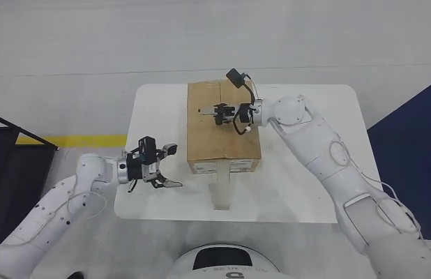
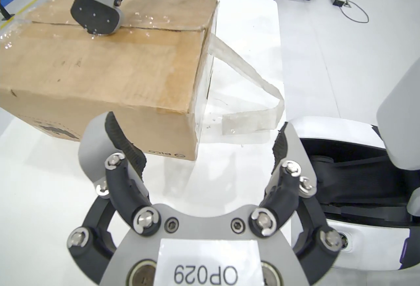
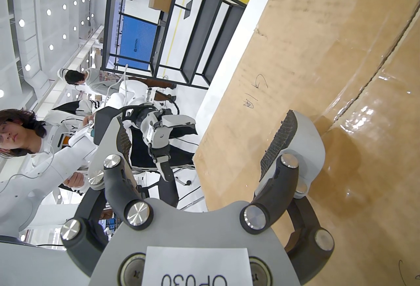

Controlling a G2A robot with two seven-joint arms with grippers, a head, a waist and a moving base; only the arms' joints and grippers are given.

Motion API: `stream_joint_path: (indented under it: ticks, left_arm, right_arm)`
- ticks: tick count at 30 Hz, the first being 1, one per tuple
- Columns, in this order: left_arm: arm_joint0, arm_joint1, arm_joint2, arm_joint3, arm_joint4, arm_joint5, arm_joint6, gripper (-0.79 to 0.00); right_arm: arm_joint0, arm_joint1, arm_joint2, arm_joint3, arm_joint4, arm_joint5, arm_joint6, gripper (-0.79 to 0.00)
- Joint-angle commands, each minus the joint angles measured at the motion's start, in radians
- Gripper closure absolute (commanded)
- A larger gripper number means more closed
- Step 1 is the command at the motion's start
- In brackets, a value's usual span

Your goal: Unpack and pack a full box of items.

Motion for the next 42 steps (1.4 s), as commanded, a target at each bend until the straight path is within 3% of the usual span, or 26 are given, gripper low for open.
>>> stream_joint_path:
  ticks: [1, 4, 9, 14, 21, 27, 36, 42]
  left_arm:
    - [0.017, 0.005, -0.002, -0.031, 0.019, -0.035, 0.004, -0.785]
    - [0.043, 0.022, 0.065, -0.085, 0.052, -0.035, -0.026, -0.785]
    - [0.002, 0.053, 0.184, -0.086, 0.023, -0.035, -0.103, -0.785]
    - [-0.111, 0.045, 0.34, -0.026, -0.229, -0.035, -0.169, -0.785]
    - [-0.317, -0.011, 0.559, 0.051, -0.588, -0.035, -0.355, -0.785]
    - [-0.437, -0.091, 0.671, 0.16, -0.816, -0.035, -0.545, -0.785]
    - [-0.506, -0.215, 0.754, 0.257, -0.896, -0.035, -0.69, -0.785]
    - [-0.519, -0.252, 0.752, 0.242, -0.878, -0.035, -0.641, -0.785]
  right_arm:
    - [0.0, 0.0, 0.005, 0.003, 0.001, -0.003, 0.002, -0.785]
    - [-0.004, 0.001, 0.012, 0.006, 0.0, -0.007, 0.003, -0.785]
    - [-0.014, 0.003, 0.021, 0.007, 0.0, -0.014, 0.004, -0.785]
    - [-0.022, 0.005, 0.031, 0.009, -0.003, -0.021, 0.002, -0.785]
    - [-0.04, 0.011, 0.052, 0.014, -0.008, -0.034, 0.004, -0.785]
    - [-0.061, 0.019, 0.076, 0.003, -0.013, -0.039, 0.003, -0.785]
    - [-0.098, 0.035, 0.116, -0.028, -0.025, -0.047, 0.004, -0.785]
    - [-0.115, 0.04, 0.129, -0.049, -0.032, -0.048, 0.008, -0.785]
